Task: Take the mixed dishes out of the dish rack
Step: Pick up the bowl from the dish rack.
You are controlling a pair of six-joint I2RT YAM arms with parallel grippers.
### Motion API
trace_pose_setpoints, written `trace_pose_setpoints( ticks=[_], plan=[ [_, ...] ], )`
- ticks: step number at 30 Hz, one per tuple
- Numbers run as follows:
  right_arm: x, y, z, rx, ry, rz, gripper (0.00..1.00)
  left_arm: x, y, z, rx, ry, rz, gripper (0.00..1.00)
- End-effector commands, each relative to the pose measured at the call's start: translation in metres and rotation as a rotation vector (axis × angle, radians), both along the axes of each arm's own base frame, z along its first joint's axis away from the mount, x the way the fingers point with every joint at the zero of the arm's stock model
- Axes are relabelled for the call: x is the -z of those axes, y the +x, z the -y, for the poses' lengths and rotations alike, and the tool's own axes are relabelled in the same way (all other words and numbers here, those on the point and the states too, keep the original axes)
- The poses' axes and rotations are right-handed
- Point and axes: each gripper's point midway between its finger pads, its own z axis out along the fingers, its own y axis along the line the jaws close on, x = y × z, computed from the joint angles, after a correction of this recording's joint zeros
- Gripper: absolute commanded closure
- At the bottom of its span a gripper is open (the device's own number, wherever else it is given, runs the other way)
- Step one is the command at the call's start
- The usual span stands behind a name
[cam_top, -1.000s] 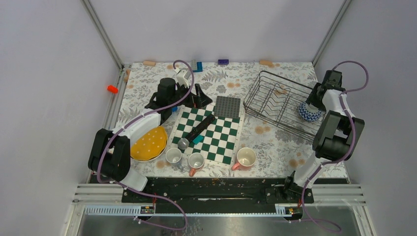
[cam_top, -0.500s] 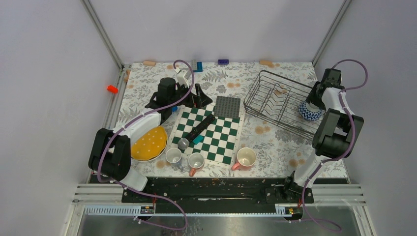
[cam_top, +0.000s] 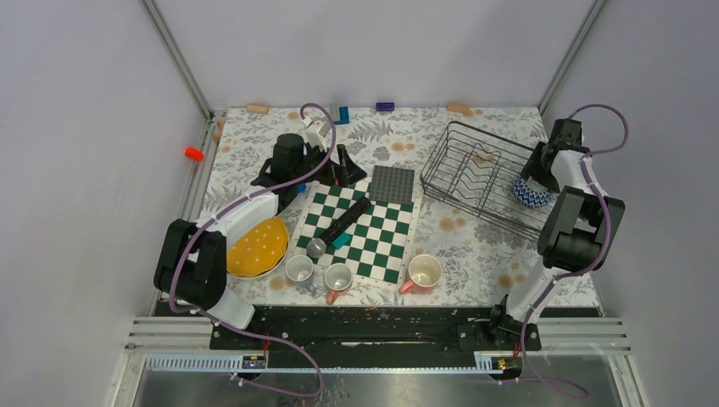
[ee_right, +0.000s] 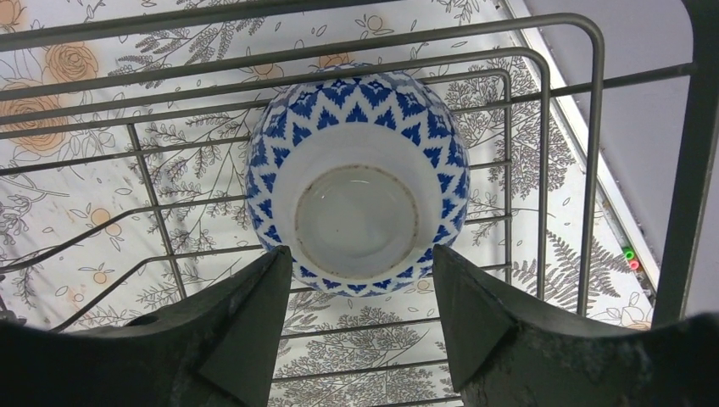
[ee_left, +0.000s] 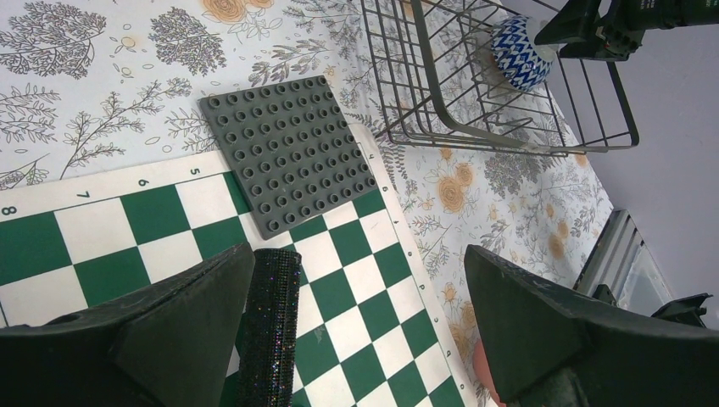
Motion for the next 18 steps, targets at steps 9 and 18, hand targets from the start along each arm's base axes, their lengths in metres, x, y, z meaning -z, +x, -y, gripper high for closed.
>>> trace_pose_setpoints(
  ticks=[9, 18],
  plan=[
    [-0.013, 0.013, -0.002, 0.002, -0.037, -0.001, 0.33, -0.026, 0.007, 0.004, 0.028, -0.027, 0.088, 0.01],
    [0.001, 0.007, 0.008, 0.036, -0.104, -0.077, 0.34, -0.026, 0.007, 0.003, 0.025, -0.025, 0.088, 0.01]
  ],
)
